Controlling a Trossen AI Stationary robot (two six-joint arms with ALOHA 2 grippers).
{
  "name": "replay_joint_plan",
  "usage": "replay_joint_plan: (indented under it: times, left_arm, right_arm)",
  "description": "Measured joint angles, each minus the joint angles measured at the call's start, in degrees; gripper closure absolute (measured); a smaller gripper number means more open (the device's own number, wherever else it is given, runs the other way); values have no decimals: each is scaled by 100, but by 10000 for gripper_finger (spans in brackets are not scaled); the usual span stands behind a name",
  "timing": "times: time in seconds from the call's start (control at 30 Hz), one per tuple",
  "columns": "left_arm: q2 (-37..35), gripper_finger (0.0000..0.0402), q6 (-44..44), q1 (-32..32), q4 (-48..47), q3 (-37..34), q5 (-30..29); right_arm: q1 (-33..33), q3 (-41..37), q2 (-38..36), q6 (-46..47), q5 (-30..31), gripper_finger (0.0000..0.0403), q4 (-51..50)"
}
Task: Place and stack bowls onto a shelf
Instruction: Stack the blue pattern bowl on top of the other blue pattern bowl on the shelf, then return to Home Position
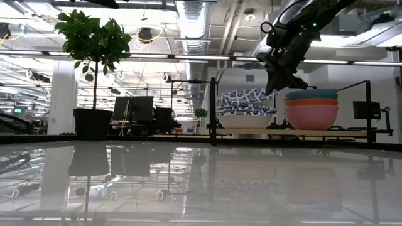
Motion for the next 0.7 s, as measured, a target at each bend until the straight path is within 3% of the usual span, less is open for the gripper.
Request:
replay_joint_plan:
  times: [0.2, 0.5, 0.7]
  left_arm:
    - [0, 156, 1, -2, 0, 0, -1]
    - [0, 156, 1, -2, 2, 0, -2]
    - [0, 156, 1, -2, 2, 0, -1]
  right_arm:
    - [71, 0, -2, -393, 91, 292, 62]
    - [94, 4, -2, -533, 347, 186, 87]
    - [-13, 148, -15, -517, 366, 162, -11]
